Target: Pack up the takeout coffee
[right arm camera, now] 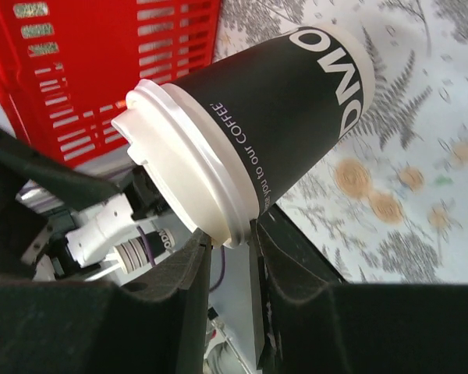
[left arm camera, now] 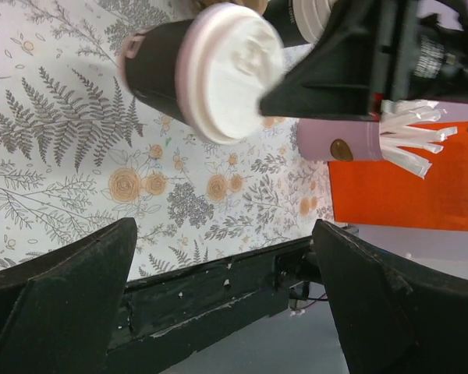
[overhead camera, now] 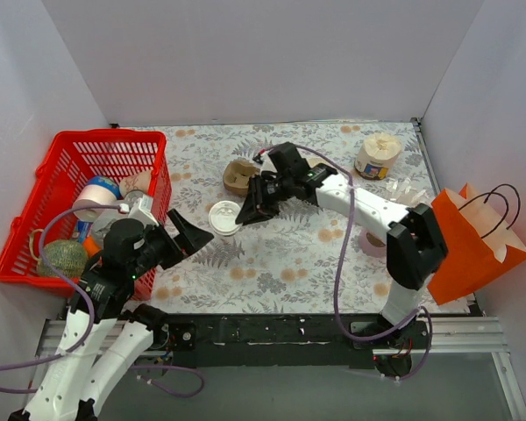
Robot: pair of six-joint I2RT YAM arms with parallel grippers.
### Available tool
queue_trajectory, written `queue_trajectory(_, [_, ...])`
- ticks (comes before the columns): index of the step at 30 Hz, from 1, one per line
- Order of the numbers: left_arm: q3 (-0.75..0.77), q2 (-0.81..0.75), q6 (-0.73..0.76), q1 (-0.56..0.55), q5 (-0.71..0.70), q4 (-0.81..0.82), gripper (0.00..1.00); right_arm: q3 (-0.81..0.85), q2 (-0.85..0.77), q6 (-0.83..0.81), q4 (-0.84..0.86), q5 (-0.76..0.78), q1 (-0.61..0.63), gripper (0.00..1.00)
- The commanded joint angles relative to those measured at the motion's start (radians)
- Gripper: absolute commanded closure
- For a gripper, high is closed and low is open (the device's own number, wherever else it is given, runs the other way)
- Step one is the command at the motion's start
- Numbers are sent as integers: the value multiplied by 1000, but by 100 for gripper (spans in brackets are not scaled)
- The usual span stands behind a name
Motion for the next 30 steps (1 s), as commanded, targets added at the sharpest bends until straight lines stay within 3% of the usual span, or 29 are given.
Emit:
queue_trajectory(1, [69, -66, 24, 5, -50, -50, 2, 161, 144, 75, 42, 0, 65, 76])
queue_trajectory(8, [90, -92, 26, 5, -98, -105, 2, 358, 347, 122, 21, -26, 131, 76])
queue_trajectory(13, [89, -97, 24, 5, -105, -116, 2, 395, 419, 170, 72, -45, 154, 75])
queue_trajectory(21, [108, -106, 19, 5, -122, -151, 2, 442, 479, 164, 53, -36, 154, 65])
queue_trajectory(24, [113, -107, 16, 3, -125, -162, 2, 441, 482, 159, 64, -45, 154, 54])
queue_trajectory(26, [116, -109, 16, 5, -124, -168, 2, 447, 476, 155, 56, -39, 154, 33])
queue_trajectory(30, [131, -115, 13, 3, -127, -182, 2, 449, 441, 127, 39, 9, 151, 20])
